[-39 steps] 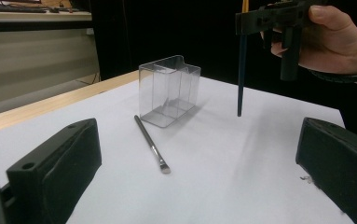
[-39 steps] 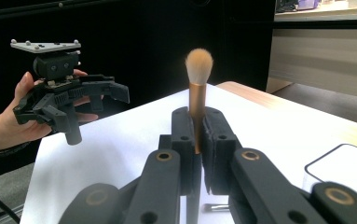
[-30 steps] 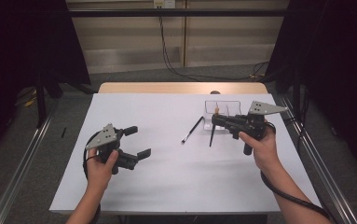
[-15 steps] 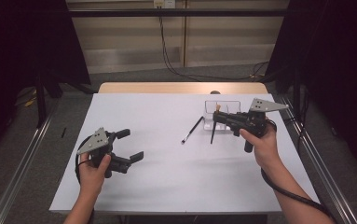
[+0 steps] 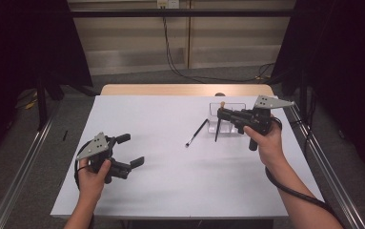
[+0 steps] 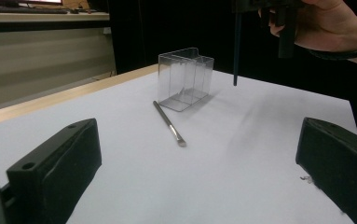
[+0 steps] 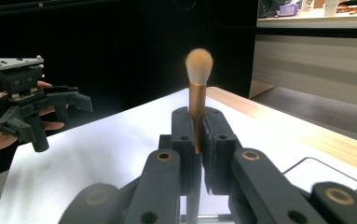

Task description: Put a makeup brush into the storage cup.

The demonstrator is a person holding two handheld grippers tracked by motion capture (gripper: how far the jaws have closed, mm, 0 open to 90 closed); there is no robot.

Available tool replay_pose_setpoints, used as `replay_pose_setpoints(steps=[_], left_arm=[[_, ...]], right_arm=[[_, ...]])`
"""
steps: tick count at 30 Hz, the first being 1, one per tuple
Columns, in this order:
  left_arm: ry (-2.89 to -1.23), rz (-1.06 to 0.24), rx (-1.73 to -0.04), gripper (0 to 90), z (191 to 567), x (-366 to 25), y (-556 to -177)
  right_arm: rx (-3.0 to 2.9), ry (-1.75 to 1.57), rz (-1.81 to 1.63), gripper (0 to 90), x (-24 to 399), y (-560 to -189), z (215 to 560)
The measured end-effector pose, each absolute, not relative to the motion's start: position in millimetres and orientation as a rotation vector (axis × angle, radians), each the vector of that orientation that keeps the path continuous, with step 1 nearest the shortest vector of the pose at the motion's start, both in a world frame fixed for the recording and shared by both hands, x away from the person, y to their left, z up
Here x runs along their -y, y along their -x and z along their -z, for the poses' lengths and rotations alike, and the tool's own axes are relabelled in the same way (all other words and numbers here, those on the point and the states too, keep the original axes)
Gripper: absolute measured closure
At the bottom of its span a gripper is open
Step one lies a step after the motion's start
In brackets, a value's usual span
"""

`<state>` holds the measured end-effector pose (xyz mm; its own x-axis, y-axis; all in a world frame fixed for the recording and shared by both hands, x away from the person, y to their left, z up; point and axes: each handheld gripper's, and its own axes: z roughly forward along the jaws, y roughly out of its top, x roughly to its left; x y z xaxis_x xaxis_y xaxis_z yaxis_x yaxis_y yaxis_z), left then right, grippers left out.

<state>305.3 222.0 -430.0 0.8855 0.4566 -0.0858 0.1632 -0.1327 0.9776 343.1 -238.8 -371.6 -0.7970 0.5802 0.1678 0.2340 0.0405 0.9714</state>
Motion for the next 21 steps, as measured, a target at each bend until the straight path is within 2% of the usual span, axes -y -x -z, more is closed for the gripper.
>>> replay_pose_setpoints(steps=[21], left_arm=[[-1.696, -0.274, -0.486, 0.0, 431, -230, -301]], right_arm=[[-2.016, -0.832, -1.805, 84.3, 234, -364, 350]])
